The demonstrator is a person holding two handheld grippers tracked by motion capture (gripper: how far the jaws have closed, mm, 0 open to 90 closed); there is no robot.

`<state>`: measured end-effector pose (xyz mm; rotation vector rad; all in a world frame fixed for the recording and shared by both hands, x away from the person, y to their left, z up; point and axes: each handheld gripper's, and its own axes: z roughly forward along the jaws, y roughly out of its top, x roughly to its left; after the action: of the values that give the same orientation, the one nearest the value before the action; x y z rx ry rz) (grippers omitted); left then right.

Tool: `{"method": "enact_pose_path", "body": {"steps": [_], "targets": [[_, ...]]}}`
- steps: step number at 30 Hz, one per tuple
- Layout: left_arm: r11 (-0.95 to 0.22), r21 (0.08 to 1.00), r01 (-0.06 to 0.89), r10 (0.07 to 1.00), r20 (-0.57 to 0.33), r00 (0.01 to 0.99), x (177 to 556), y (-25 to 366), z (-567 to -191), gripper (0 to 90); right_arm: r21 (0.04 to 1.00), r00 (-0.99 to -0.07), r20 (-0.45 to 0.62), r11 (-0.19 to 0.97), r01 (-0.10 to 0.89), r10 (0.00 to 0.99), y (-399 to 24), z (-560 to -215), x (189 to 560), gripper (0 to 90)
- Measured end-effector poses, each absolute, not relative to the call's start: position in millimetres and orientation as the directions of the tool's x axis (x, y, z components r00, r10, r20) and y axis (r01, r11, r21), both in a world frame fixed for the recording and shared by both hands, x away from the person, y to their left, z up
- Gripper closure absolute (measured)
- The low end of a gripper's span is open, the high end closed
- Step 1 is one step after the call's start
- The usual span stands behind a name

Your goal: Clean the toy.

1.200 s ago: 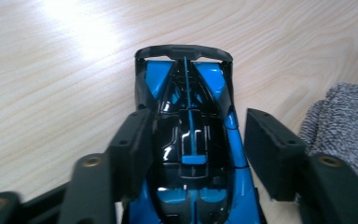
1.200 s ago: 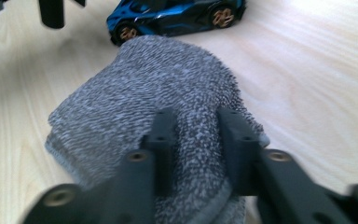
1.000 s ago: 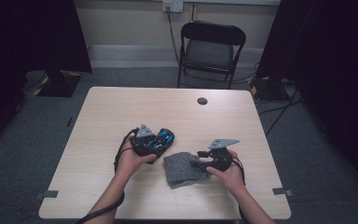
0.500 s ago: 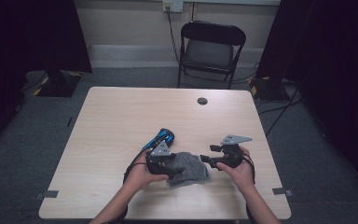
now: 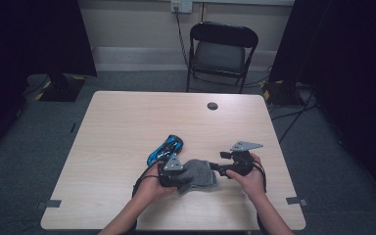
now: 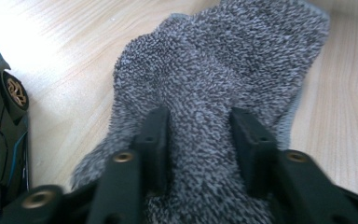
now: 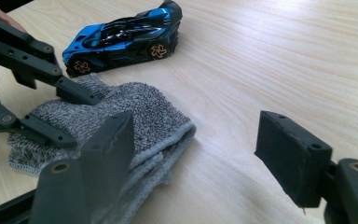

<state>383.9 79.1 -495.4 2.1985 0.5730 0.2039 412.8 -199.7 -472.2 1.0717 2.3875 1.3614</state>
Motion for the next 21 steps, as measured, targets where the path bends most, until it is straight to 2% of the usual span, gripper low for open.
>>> {"method": "enact_pose_path", "body": {"steps": [2, 5, 7, 10, 21], "targets": [[-0.552, 0.758, 0.349, 0.476, -0.057, 0.877, 383, 78, -493, 70.7, 0.810, -0.720, 0.181, 0.313, 0.495, 0.670, -198, -472, 414, 27.1], [-0.544, 0.748, 0.380, 0.487, -0.087, 0.869, 383, 78, -491, 74.2, 0.813, -0.721, 0.179, 0.312, 0.491, 0.669, -194, -471, 417, 25.7], [-0.520, 0.749, 0.410, 0.494, -0.128, 0.860, 383, 82, -489, 74.7, 0.814, -0.726, 0.183, 0.311, 0.490, 0.663, -189, -469, 419, 23.7], [-0.528, 0.746, 0.406, 0.486, -0.127, 0.865, 380, 86, -487, 74.8, 0.814, -0.739, 0.176, 0.325, 0.480, 0.651, -181, -465, 425, 20.3], [-0.510, 0.749, 0.424, 0.520, -0.124, 0.845, 360, 115, -474, 74.6, 0.815, -0.794, 0.142, 0.386, 0.433, 0.591, -133, -454, 438, 18.0]]}}
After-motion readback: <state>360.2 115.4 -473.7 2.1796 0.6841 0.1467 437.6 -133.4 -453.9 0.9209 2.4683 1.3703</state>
